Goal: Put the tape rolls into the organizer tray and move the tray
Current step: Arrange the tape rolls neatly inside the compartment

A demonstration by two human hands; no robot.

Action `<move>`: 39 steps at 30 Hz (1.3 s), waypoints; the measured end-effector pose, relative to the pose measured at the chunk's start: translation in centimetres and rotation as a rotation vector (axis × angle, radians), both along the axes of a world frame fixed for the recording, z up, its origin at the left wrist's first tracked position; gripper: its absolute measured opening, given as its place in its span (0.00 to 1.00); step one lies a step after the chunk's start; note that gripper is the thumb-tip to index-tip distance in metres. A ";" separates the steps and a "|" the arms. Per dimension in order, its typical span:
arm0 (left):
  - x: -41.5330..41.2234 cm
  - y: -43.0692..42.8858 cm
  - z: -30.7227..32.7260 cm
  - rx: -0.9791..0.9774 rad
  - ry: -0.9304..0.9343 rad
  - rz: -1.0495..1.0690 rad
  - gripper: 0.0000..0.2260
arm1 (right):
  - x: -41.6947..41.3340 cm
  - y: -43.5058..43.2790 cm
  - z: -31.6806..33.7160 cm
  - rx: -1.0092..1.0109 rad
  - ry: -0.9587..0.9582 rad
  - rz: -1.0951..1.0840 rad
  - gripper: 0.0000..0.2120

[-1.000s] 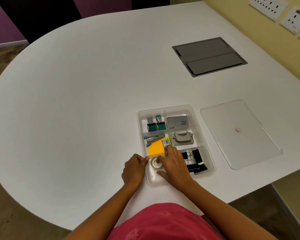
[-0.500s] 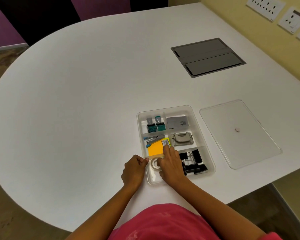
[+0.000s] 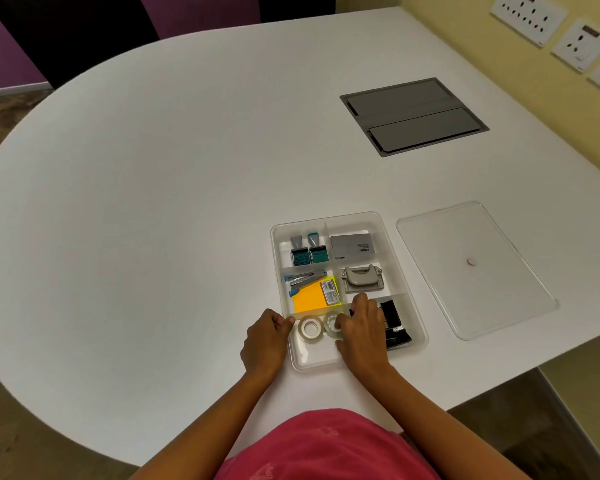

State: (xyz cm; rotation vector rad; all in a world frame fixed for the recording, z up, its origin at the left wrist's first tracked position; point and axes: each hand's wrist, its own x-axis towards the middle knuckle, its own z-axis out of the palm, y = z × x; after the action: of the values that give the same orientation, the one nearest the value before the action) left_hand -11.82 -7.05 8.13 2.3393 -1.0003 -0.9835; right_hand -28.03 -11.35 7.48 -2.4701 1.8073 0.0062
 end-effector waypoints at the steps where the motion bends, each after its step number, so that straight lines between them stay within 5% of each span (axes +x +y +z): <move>1: 0.1 0.0 0.0 -0.002 -0.001 -0.004 0.11 | 0.2 -0.2 -0.2 -0.004 0.002 0.004 0.17; 13: 0.5 0.0 0.0 -0.015 0.034 0.014 0.12 | 0.5 -0.6 -0.1 0.004 -0.001 0.017 0.18; 22: 0.3 -0.1 -0.2 0.003 0.035 0.024 0.12 | -4.0 -2.2 3.7 -0.314 -0.394 -0.144 0.08; 29: 0.7 -0.1 -0.4 -0.003 0.039 -0.004 0.12 | -12.5 -5.7 0.6 -0.003 -0.445 -0.641 0.12; 33: 0.8 -0.2 -0.6 0.001 0.042 -0.004 0.12 | -15.4 -5.7 -1.2 0.208 -0.358 -0.610 0.16; 39: 0.8 -0.2 -0.5 0.006 0.048 0.007 0.12 | -15.9 -5.2 -2.1 0.035 -0.313 -0.570 0.07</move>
State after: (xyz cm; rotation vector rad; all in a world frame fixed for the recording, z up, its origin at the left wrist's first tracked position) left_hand -11.02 -7.24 7.60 2.3111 -0.9711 -1.0360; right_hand -43.89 -16.50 5.41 -1.7259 2.2449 -0.3555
